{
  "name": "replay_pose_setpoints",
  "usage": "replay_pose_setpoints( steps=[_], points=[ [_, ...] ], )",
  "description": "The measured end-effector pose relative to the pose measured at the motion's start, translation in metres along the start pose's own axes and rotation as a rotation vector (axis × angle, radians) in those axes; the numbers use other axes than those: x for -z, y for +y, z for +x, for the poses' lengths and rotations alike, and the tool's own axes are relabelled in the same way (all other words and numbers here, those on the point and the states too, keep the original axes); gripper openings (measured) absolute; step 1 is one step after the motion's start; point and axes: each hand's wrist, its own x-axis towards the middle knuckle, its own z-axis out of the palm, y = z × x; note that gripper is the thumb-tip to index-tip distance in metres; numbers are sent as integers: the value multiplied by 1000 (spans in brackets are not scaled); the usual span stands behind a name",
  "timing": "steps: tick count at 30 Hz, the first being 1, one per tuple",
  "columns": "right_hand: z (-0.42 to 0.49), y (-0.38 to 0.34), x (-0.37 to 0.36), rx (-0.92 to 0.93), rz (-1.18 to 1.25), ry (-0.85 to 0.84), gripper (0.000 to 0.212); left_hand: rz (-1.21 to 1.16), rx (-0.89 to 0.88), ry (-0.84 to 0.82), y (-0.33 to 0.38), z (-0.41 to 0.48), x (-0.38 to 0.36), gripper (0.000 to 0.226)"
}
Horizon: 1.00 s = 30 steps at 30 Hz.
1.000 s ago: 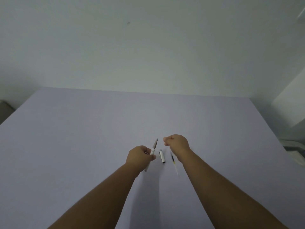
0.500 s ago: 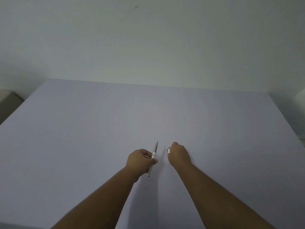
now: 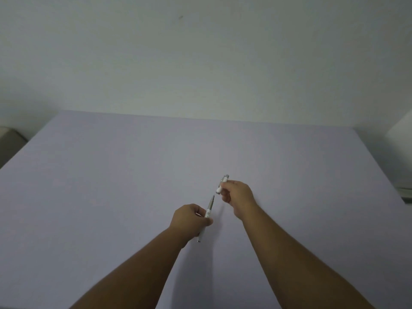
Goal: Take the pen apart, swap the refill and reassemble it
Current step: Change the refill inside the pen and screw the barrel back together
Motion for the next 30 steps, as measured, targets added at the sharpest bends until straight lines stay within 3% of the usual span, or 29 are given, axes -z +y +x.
replay_pose_setpoints(
  steps=[2, 5, 15, 23, 30],
  points=[
    [-4, -10, 0, 4, 98, -60, 13, 7, -4, -1, 1, -1, 0, 14],
    [-12, -16, 0, 54, 33, -115, 12, 15, -10, 5, 3, -1, 0, 13],
    [-14, -8, 8, 93, -81, -105, 1, 2, -18, 5, 5, -5, -1, 13],
    [-17, -12, 9, 100, 1, -99, 6, -6, -24, -12, 7, -5, 0, 12],
    [-24, -8, 10, 49, -81, -242, 6, -20, -47, 7, 12, -1, -3, 16]
  ],
)
